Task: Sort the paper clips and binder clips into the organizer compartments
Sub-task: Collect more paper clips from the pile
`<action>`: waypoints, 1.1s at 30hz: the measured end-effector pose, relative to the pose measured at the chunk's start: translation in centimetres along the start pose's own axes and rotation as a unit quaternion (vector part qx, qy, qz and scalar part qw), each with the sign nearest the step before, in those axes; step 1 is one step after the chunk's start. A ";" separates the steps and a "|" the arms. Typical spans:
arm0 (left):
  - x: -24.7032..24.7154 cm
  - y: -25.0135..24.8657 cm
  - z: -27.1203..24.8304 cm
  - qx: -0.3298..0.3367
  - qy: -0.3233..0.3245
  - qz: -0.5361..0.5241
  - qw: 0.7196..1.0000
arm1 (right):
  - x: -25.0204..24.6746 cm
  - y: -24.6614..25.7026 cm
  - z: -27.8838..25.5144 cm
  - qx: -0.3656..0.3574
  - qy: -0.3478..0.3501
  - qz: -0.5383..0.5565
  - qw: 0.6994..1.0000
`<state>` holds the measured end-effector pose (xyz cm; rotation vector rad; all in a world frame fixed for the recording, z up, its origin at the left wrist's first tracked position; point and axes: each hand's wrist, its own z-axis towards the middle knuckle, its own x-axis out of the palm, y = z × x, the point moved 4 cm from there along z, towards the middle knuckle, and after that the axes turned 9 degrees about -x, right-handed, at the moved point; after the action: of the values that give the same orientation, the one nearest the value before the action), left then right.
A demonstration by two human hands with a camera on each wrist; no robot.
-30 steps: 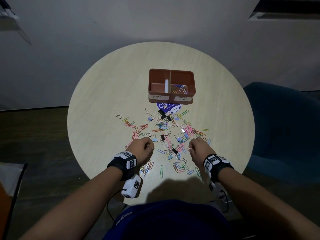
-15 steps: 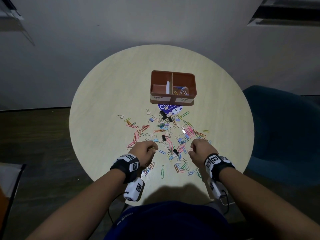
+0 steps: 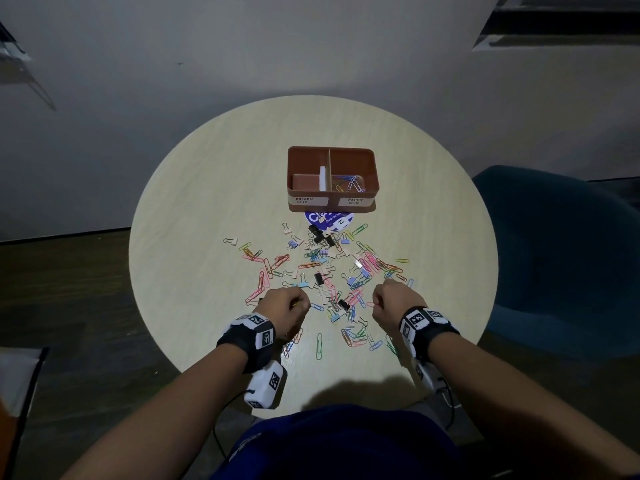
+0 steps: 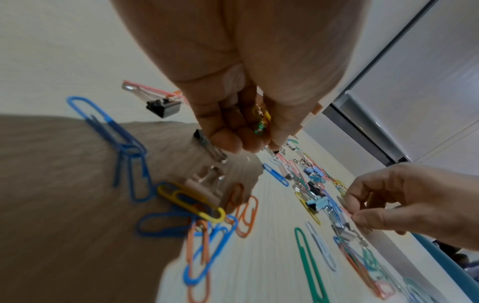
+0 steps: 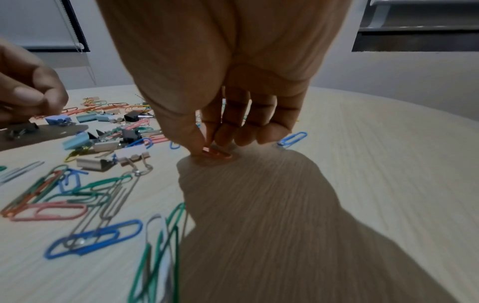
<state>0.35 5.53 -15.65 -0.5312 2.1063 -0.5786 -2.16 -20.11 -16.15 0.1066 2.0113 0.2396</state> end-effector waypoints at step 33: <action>5.7 -1.1 -1.6 0.220 0.118 0.320 0.914 | -0.9 2.5 -0.2 0.045 -0.035 0.114 0.992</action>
<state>-3.89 1.77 -17.81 0.4976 2.1106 -0.7149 -2.00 -17.87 -14.71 0.3976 1.9399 0.2860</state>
